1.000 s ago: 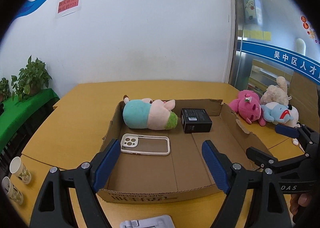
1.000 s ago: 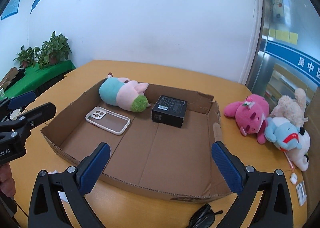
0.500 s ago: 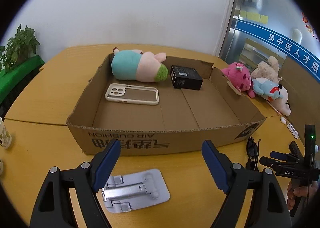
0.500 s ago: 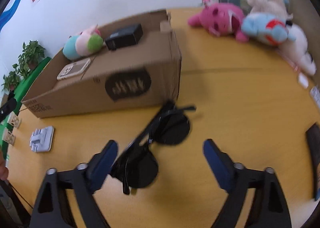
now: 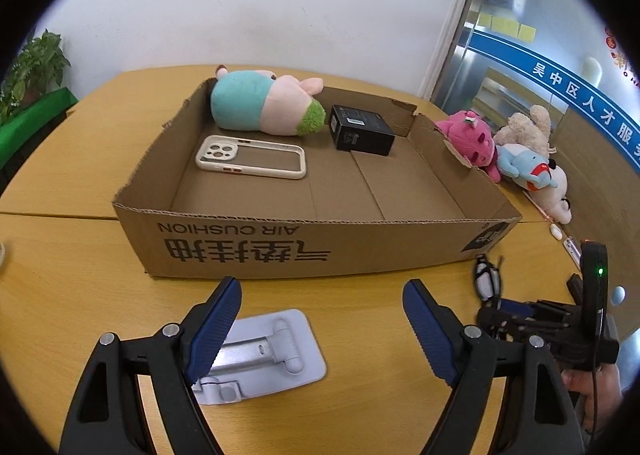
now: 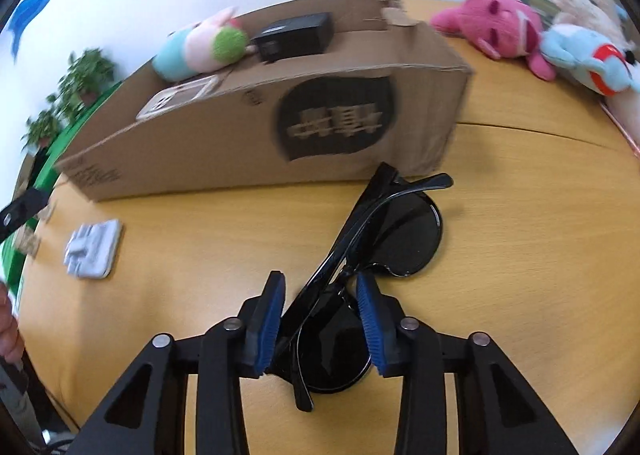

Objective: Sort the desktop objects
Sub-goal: 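Lower the right tool onto the black sunglasses and grasp them, then lift the sunglasses with the right tool and carry them over the box, then open the right tool to release the sunglasses into the box, then lower the left tool onto the white phone stand and grasp it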

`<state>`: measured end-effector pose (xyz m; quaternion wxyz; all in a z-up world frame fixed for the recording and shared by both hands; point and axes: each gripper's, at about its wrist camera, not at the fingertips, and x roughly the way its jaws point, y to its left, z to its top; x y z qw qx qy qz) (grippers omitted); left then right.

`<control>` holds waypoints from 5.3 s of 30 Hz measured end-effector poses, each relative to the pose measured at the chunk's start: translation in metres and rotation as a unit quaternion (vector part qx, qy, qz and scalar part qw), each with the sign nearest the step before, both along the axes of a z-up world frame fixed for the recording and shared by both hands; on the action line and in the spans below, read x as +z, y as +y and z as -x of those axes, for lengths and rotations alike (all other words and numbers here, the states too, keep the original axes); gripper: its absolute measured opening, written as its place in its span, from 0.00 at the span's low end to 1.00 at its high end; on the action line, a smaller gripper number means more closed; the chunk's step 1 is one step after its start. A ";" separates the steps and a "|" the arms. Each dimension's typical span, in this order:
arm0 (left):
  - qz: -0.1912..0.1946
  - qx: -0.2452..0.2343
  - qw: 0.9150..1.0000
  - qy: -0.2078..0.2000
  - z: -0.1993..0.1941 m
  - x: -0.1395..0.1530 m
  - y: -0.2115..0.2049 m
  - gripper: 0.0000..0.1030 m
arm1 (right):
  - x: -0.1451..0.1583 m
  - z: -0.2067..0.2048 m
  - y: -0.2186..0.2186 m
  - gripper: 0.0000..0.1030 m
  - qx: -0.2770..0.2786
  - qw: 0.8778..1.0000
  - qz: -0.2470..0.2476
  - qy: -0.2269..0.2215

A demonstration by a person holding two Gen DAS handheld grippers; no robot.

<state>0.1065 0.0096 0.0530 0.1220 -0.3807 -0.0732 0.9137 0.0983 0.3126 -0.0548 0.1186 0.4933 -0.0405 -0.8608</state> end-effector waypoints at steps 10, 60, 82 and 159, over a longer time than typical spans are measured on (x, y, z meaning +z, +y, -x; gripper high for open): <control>-0.079 -0.070 0.991 -0.086 0.015 -0.033 0.027 0.78 | 0.001 -0.024 -0.085 0.13 0.129 0.991 0.036 -0.010; -0.121 -0.215 0.969 -0.002 0.235 0.128 0.130 0.16 | 0.185 0.184 -0.044 0.07 0.091 0.983 0.075 0.139; -0.124 -0.179 0.944 -0.249 0.337 -0.067 0.203 0.14 | -0.001 0.290 0.011 0.07 -0.017 0.993 0.022 -0.119; 0.014 0.073 0.995 -0.072 -0.023 -0.053 -0.097 0.76 | 0.000 0.020 -0.210 0.86 0.239 0.969 0.024 0.055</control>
